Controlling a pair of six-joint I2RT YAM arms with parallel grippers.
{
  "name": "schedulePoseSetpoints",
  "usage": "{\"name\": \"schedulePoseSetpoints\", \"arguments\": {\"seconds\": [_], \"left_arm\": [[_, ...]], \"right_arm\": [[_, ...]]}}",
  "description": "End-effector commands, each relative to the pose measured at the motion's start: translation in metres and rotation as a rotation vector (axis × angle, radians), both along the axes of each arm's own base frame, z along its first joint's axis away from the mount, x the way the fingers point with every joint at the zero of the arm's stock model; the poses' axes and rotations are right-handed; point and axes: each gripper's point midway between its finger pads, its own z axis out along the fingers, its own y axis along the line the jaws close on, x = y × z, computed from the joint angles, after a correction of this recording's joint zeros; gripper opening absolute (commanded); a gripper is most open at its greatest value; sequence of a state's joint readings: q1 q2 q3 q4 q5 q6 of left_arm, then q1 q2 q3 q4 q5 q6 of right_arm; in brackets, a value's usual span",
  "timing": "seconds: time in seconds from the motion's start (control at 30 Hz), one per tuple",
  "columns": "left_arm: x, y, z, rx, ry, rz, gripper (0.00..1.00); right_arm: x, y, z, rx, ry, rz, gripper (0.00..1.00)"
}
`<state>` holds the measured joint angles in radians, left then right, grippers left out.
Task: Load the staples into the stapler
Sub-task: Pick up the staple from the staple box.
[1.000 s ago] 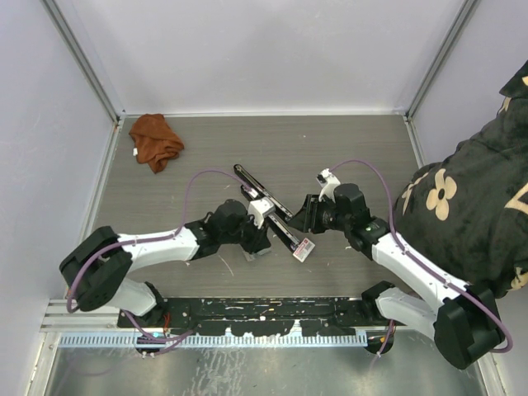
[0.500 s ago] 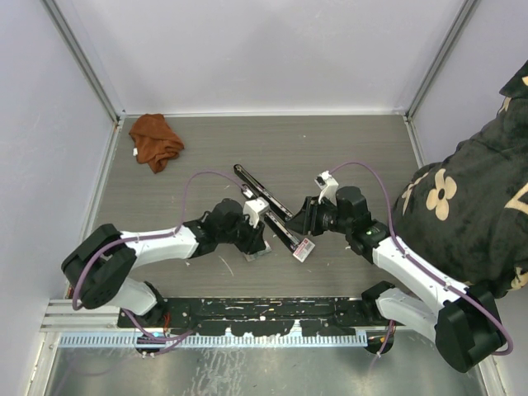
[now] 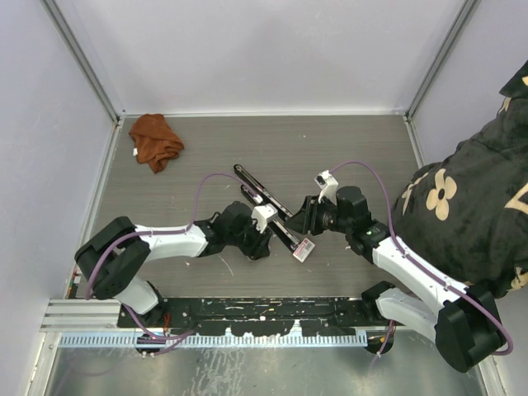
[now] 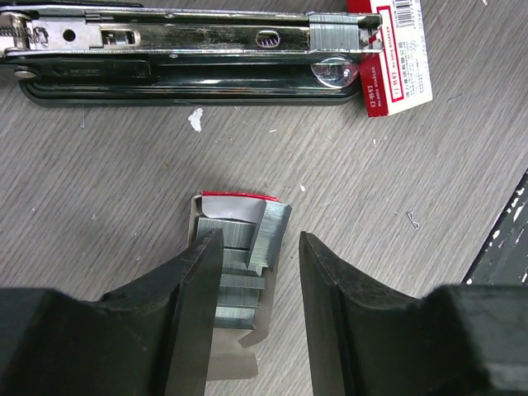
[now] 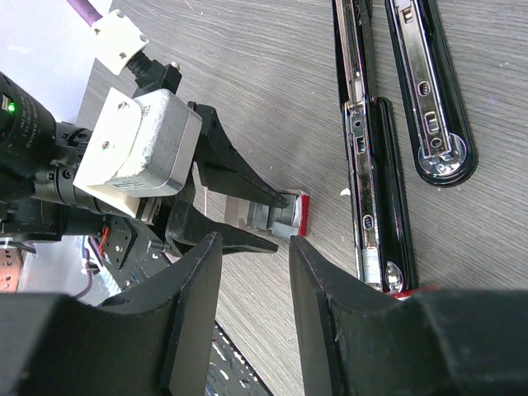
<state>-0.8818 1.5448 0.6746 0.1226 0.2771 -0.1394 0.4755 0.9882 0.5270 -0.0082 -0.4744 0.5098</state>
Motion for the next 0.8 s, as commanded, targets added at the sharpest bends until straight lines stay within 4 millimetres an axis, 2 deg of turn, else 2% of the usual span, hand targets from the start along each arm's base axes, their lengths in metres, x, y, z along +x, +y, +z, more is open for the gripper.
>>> {"name": "schedulePoseSetpoints", "arguments": {"seconds": [0.0,0.53,0.67,0.77], "left_arm": [[0.011,-0.011,0.012,-0.015,-0.063,-0.012,0.43],[0.008,-0.011,0.000,0.043,-0.087,-0.021,0.28],[0.008,-0.011,0.010,0.005,-0.109,-0.007,0.23],[0.009,-0.014,0.030,-0.060,-0.133,0.019,0.21]], "right_arm": [[0.005,0.005,0.016,0.042,-0.051,0.011,0.44],[0.004,0.003,0.018,0.045,-0.059,0.004,0.44],[0.004,0.002,0.021,0.048,-0.069,-0.001,0.44],[0.004,0.003,0.026,0.057,-0.080,-0.002,0.44]]}}
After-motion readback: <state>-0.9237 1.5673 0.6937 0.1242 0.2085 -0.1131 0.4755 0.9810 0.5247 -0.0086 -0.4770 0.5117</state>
